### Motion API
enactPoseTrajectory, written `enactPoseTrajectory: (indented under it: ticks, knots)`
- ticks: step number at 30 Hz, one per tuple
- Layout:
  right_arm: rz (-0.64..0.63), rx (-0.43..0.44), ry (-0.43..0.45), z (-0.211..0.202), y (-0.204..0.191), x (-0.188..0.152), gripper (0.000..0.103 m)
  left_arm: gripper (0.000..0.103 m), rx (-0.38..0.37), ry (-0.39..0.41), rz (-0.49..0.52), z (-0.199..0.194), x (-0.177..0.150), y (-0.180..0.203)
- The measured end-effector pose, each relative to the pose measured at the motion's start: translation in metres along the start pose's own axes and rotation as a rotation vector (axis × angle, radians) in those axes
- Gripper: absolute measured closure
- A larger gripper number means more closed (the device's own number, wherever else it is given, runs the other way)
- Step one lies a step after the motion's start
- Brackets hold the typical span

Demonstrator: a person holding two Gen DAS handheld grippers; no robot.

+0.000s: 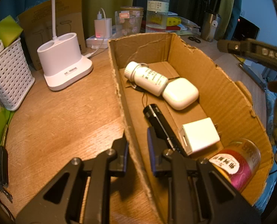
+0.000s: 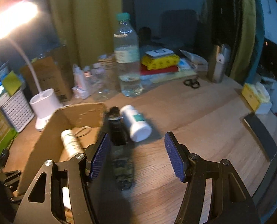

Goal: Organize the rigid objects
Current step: 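Move the right gripper to the large white pill bottle and grasp it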

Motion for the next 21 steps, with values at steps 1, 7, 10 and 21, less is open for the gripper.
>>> enactPoseTrajectory:
  ticks: [1,7,10,21]
  knots:
    - [0.009,0.002,-0.006,0.004,0.004,0.0,0.038,0.084,0.0,0.0,0.0,0.0,0.0,0.0]
    - [0.027,-0.009,-0.053,0.032,0.022,0.0,0.038,0.084,0.0,0.0,0.0,0.0,0.0,0.0]
    - [0.038,-0.008,-0.067,0.043,0.025,0.0,0.038,0.084,0.0,0.0,0.0,0.0,0.0,0.0]
    - [0.011,-0.025,-0.117,0.071,0.023,0.003,0.038,0.084,0.0,0.0,0.0,0.0,0.0,0.0]
Point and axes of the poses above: each gripper's, at about its wrist camera, not at the fingertips, and z roughly the way its jaws point, y to its right, x to its top, the point moved 7 cm from there along z, roughly the way its jaws point, and after that the axes turned 12 degrees about x, right-handed, at the moved point
